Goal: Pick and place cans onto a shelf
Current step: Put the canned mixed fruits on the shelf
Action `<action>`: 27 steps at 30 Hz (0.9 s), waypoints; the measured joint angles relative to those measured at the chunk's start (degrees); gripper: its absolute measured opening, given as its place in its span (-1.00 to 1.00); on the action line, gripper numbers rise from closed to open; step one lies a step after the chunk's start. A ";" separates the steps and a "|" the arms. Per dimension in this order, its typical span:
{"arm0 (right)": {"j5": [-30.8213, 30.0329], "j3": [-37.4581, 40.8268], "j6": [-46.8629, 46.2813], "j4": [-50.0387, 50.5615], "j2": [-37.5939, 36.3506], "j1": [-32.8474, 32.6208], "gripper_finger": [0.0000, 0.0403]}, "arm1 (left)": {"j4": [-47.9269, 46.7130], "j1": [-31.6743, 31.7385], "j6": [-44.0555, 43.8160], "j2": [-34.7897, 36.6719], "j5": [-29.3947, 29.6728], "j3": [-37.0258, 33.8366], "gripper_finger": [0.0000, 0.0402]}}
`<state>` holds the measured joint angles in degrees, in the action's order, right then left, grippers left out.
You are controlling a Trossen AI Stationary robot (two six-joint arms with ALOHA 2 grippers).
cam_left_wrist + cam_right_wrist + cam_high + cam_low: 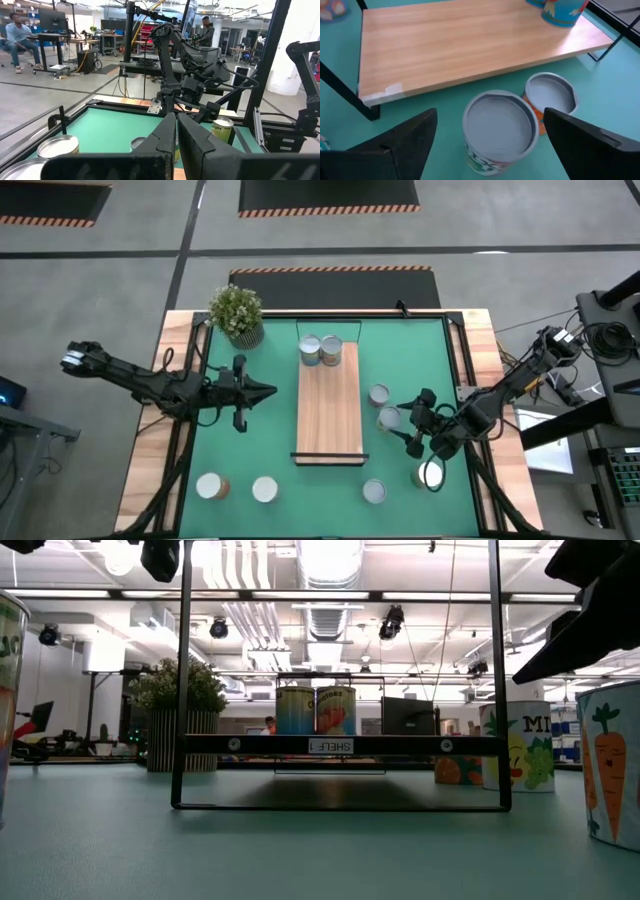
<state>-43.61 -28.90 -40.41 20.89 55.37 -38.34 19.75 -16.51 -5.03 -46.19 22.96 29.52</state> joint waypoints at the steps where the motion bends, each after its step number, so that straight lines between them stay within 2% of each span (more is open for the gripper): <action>1: 0.00 0.09 -0.15 0.00 0.00 0.02 0.77 | 0.00 0.00 0.02 0.00 0.00 0.00 -1.00; 13: 0.13 0.21 0.53 -0.07 0.00 0.02 0.67 | -0.02 0.00 0.04 0.00 0.02 0.00 -1.00; 27: 0.72 0.94 -0.11 -0.05 0.02 0.00 0.70 | -0.04 0.00 0.49 0.00 0.02 0.00 -1.00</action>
<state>-42.89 -27.96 -40.51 20.84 55.40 -38.35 19.70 -16.51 -4.55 -46.19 22.98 29.52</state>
